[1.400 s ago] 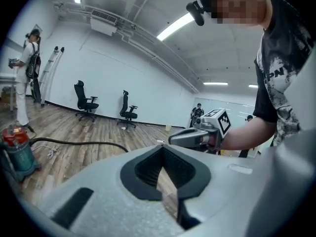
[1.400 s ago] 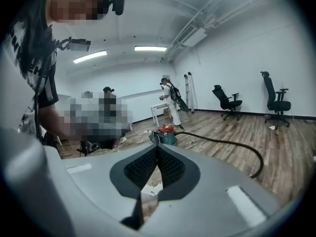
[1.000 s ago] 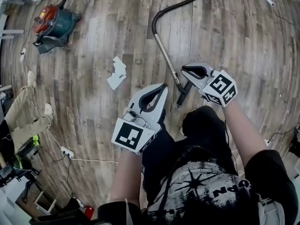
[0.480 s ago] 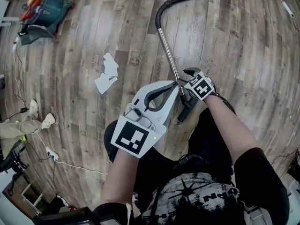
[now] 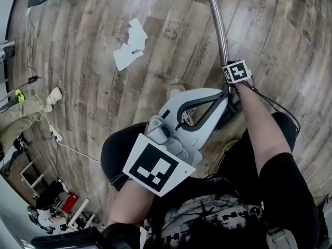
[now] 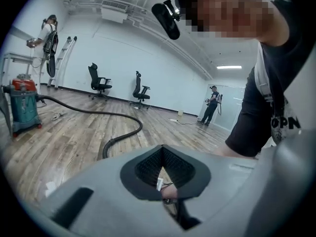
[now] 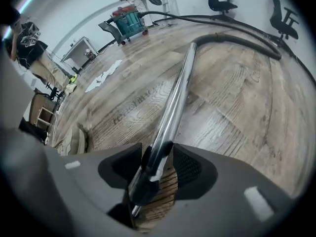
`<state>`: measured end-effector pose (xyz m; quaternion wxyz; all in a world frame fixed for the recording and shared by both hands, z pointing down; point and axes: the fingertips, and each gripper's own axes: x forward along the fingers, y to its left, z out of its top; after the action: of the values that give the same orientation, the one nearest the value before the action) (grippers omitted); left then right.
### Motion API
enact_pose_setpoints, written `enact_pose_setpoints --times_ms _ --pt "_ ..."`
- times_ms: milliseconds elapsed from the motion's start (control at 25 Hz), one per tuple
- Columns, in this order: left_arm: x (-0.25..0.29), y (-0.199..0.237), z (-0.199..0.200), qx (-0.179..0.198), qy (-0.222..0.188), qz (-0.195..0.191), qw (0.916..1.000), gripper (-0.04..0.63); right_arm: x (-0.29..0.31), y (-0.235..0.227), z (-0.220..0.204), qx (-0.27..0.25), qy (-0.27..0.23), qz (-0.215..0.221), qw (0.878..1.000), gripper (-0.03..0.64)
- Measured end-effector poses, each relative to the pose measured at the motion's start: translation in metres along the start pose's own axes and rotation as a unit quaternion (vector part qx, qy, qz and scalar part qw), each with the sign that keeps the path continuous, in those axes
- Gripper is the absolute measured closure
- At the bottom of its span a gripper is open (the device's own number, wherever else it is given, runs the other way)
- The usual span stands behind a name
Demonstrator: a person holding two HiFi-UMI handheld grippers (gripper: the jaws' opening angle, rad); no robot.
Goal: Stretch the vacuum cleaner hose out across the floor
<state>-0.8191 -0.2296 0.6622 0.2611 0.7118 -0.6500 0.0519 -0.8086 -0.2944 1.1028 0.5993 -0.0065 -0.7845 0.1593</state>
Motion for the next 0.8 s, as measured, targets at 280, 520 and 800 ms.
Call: enact_pose_setpoints --times_ms 280,520,800 --pt "-0.014 0.004 -0.025 -0.025 0.013 0.024 0.9993 0.594 0.018 0.002 -0.005 0.040 -0.002 -0.043 0.998 0.394" --pt "-0.017 0.015 -0.031 -0.038 0.001 0.051 0.9980 0.594 0.020 0.002 -0.003 0.074 -0.011 -0.041 0.996 0.414" --pt "-0.008 0.044 -0.068 -0.103 0.021 0.060 0.9926 0.594 0.003 -0.005 -0.012 0.134 -0.007 0.009 0.991 0.439"
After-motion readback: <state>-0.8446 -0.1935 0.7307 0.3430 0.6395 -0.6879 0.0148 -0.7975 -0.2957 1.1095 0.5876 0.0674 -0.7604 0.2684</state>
